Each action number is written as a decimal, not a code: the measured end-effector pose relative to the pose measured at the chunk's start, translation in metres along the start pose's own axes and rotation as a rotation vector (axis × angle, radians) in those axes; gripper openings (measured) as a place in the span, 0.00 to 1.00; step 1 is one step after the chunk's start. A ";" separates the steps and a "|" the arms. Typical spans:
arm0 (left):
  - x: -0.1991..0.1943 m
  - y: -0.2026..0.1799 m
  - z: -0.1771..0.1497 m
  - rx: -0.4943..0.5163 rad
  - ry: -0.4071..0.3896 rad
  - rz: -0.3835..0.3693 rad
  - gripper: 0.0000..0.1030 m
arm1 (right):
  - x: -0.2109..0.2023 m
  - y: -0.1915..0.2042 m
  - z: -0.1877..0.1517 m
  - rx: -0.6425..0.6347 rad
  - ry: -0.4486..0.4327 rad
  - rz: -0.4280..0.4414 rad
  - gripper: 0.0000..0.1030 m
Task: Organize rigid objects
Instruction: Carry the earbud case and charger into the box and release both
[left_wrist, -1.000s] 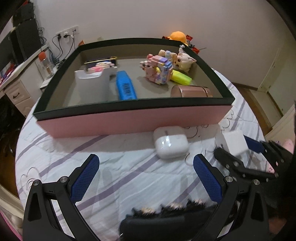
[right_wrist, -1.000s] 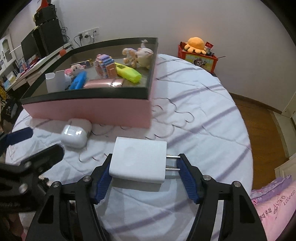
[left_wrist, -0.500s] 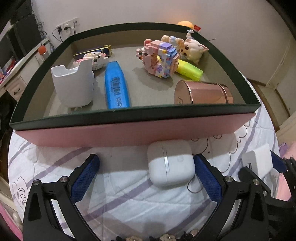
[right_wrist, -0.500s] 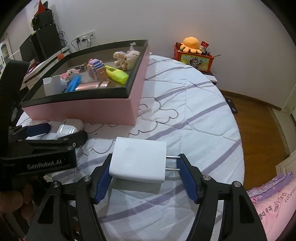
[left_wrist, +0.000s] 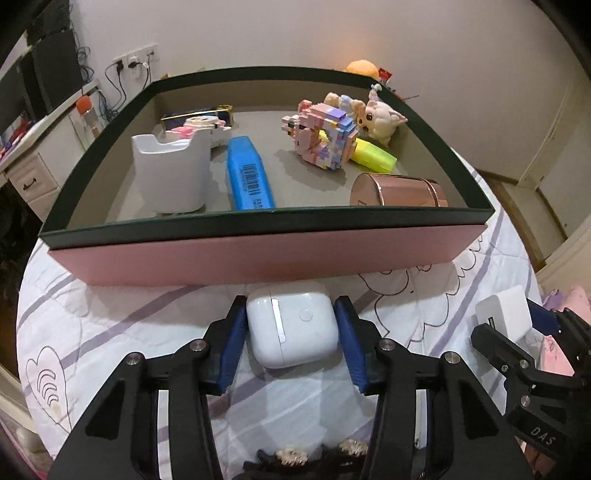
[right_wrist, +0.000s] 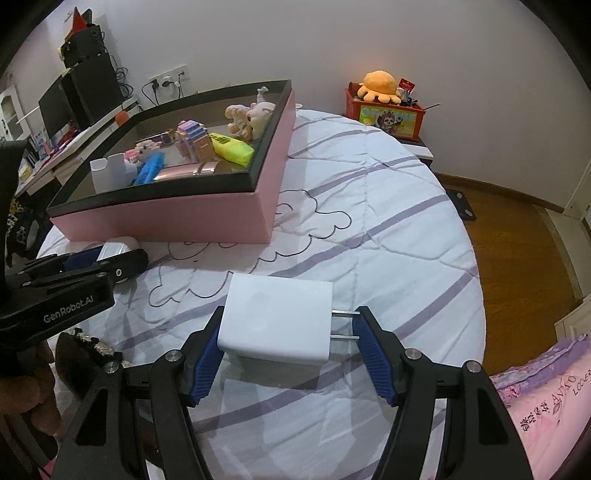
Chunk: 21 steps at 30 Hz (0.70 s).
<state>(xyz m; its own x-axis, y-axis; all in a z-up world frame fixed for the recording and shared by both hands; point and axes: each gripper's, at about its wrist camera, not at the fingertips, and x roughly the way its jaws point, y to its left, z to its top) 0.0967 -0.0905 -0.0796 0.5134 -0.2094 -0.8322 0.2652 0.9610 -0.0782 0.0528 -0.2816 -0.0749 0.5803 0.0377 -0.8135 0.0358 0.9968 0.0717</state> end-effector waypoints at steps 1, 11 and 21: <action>-0.002 0.001 -0.002 0.001 -0.005 0.000 0.47 | -0.001 0.001 0.000 -0.001 -0.001 0.000 0.67; -0.036 0.019 -0.012 -0.011 -0.069 0.017 0.47 | -0.016 0.013 0.000 -0.024 -0.018 0.008 0.66; -0.080 0.053 -0.003 -0.032 -0.144 0.048 0.47 | -0.043 0.045 0.029 -0.092 -0.073 0.087 0.66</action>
<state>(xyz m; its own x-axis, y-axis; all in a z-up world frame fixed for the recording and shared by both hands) 0.0669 -0.0217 -0.0189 0.6369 -0.1846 -0.7485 0.2123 0.9754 -0.0599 0.0528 -0.2400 -0.0200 0.6356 0.1226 -0.7623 -0.0904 0.9923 0.0843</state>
